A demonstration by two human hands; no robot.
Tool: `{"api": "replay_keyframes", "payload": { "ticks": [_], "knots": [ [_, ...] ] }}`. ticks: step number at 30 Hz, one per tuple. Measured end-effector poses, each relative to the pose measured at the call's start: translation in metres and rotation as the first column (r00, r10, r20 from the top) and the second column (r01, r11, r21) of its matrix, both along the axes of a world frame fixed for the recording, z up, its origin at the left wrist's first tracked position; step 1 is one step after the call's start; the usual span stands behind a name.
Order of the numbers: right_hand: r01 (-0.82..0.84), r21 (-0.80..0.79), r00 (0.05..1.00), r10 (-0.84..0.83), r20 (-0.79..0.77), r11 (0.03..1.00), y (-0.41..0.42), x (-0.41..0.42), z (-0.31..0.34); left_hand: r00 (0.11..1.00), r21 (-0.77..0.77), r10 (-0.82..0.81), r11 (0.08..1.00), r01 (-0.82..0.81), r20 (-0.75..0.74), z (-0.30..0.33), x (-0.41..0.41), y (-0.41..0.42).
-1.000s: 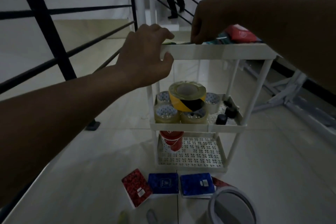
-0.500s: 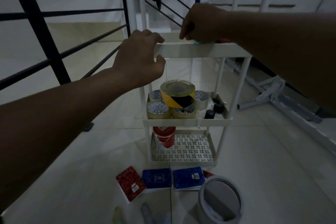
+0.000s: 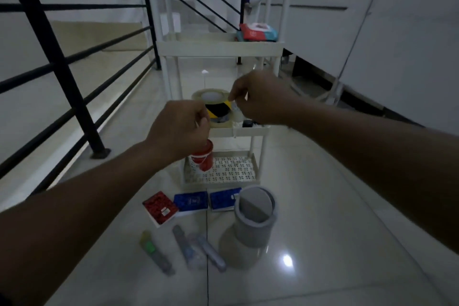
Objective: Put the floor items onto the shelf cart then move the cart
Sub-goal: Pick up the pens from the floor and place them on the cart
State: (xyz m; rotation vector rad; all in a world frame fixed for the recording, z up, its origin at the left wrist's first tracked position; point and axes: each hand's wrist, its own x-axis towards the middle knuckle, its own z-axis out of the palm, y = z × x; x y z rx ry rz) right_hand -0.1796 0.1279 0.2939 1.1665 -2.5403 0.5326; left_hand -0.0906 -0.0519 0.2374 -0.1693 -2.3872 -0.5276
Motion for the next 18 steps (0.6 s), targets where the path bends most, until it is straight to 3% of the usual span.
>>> {"api": "replay_keyframes", "payload": {
  "ticks": [6,10,18],
  "knots": [
    [0.050,-0.082,0.991,-0.039,0.127,0.995,0.034,0.059,-0.082,0.985,0.054,-0.051,0.998,0.043,0.163,-0.060,0.052,0.034],
    [0.098,-0.053,0.969,-0.083,0.234,0.994,0.050,0.093,-0.134,0.948,0.063,-0.058,0.997,0.040,0.313,-0.099,0.077,0.046],
    [0.131,0.038,0.918,-0.136,0.373,0.991,0.069,0.125,-0.182,0.918,0.128,-0.093,0.991,0.046,0.387,-0.131,0.095,0.053]
  ]
}}
